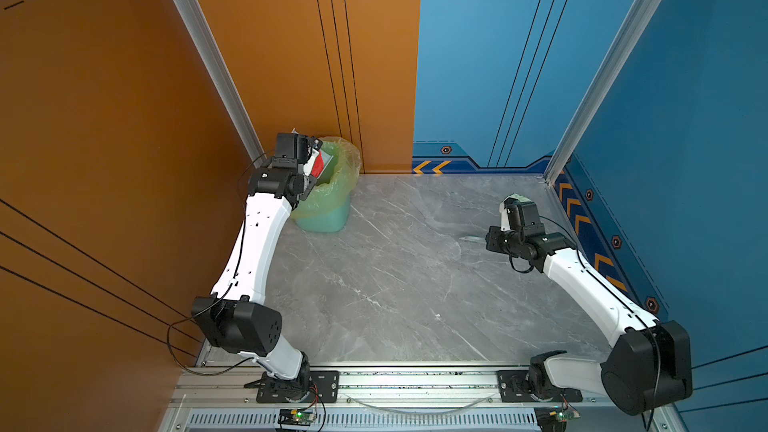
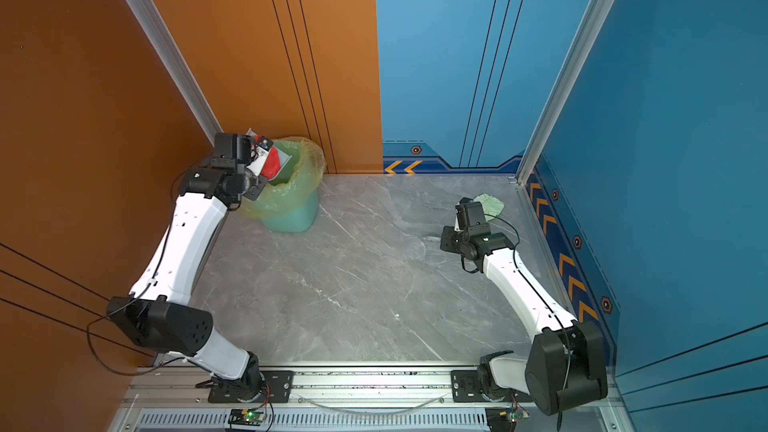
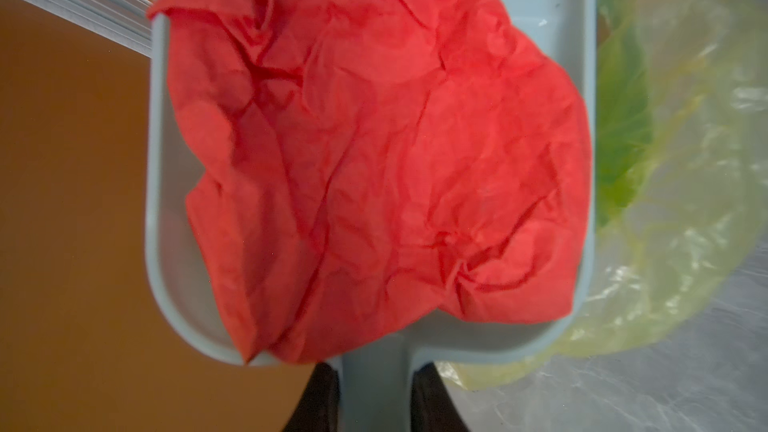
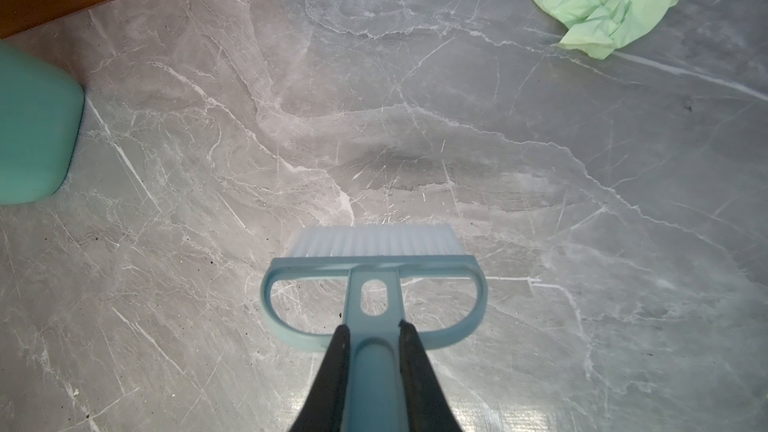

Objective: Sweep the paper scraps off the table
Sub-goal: 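Tip the dustpan into the bin with the left gripper, dropping the red scrap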

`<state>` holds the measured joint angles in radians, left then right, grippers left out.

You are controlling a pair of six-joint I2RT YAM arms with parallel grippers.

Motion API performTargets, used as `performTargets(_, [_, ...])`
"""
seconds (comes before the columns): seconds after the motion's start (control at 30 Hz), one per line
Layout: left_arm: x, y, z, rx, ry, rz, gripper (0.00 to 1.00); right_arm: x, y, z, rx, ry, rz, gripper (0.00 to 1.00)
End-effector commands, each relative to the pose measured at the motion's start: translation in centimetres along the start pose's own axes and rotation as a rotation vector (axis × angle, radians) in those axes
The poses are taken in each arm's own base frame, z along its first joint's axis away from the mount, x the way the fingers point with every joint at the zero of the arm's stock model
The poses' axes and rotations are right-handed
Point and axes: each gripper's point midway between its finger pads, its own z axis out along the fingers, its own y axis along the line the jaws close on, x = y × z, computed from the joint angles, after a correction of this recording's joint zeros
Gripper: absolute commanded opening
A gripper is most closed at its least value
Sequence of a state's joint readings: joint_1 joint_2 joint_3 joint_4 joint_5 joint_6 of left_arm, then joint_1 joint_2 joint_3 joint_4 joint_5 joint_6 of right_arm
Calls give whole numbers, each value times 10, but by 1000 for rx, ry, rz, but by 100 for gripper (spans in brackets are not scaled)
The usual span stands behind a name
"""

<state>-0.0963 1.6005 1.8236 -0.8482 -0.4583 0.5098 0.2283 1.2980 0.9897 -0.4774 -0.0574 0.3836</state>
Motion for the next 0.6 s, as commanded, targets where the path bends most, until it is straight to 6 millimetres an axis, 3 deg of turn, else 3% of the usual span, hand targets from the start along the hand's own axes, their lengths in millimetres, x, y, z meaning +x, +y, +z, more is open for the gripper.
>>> performTargets(0.0, [-3, 29, -3, -121, 24, 54, 10, -2, 5, -2, -18, -16, 9, 0])
performTargets(0.57, [4, 62, 12, -305, 225, 371, 10, -2, 10, 4, -23, -15, 11, 0])
